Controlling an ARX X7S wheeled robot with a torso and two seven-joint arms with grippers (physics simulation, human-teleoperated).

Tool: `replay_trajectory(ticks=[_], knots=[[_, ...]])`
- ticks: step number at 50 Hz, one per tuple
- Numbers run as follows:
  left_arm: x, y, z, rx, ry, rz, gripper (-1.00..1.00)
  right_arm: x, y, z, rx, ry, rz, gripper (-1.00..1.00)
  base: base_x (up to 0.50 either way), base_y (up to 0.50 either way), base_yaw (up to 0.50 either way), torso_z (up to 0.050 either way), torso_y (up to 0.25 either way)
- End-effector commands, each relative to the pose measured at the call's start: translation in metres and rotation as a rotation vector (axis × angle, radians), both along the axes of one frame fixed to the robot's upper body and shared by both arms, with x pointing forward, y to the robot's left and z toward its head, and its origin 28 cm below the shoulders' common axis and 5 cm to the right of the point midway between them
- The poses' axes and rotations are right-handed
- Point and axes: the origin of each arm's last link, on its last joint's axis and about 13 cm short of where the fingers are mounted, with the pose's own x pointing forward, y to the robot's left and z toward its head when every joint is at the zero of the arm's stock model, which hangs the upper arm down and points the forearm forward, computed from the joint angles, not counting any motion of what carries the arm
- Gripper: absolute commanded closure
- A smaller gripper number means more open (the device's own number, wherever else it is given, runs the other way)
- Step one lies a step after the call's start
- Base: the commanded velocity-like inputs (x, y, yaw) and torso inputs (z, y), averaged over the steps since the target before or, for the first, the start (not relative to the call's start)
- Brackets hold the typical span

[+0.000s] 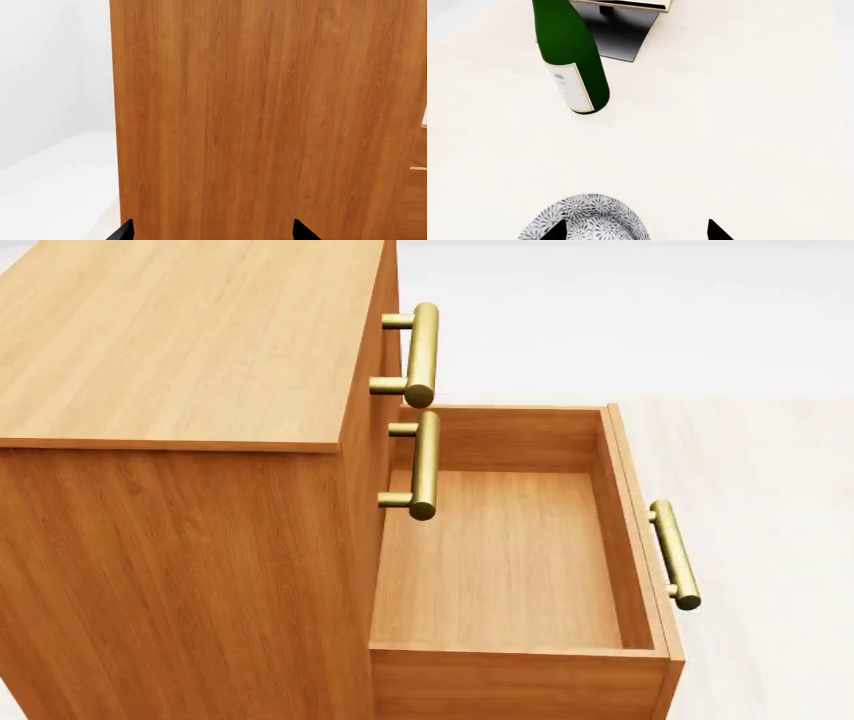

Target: Put the bowl in the bottom drawer of the cabinet and close it.

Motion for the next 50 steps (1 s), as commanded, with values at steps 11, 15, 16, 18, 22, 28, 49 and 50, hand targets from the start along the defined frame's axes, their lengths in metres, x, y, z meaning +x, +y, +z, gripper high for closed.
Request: replay_trajectory(ticks=[11, 15, 16, 18, 22, 28, 49, 50], knots=[[-0.001, 0.000, 0.002, 0.003, 0.000, 0.001, -1.00, 0.008, -0.005, -0.013, 0.078, 0.015, 0.017, -1.00, 0.00, 0.00, 0.00, 0.000, 0.000], [-0.001, 0.000, 0.001, 0.004, 0.000, 0.000, -1.00, 0.010, -0.007, -0.015, 0.088, 0.018, 0.013, -1.00, 0.00, 0.00, 0.00, 0.000, 0.000], [-0.001, 0.000, 0.001, 0.004, 0.000, 0.000, -1.00, 0.010, -0.007, -0.016, 0.090, 0.020, 0.015, -1.00, 0.00, 0.00, 0.00, 0.000, 0.000], [-0.001, 0.000, 0.001, 0.002, 0.001, 0.000, -1.00, 0.012, -0.008, -0.018, 0.100, 0.022, 0.017, -1.00, 0.00, 0.00, 0.00, 0.000, 0.000], [-0.001, 0.000, 0.002, 0.002, 0.001, 0.001, -1.00, 0.014, -0.010, -0.018, 0.109, 0.023, 0.021, -1.00, 0.00, 0.00, 0.00, 0.000, 0.000], [-0.001, 0.000, 0.003, 0.002, 0.000, 0.001, -1.00, 0.014, -0.013, -0.022, 0.125, 0.031, 0.013, -1.00, 0.00, 0.00, 0.00, 0.000, 0.000], [0.000, 0.000, 0.001, -0.001, 0.001, 0.002, -1.00, 0.016, -0.020, -0.035, 0.133, 0.074, -0.020, -1.00, 0.00, 0.00, 0.00, 0.000, 0.000], [0.000, 0.000, 0.001, -0.001, 0.001, 0.002, -1.00, 0.016, -0.021, -0.036, 0.139, 0.075, -0.023, -1.00, 0.00, 0.00, 0.00, 0.000, 0.000]])
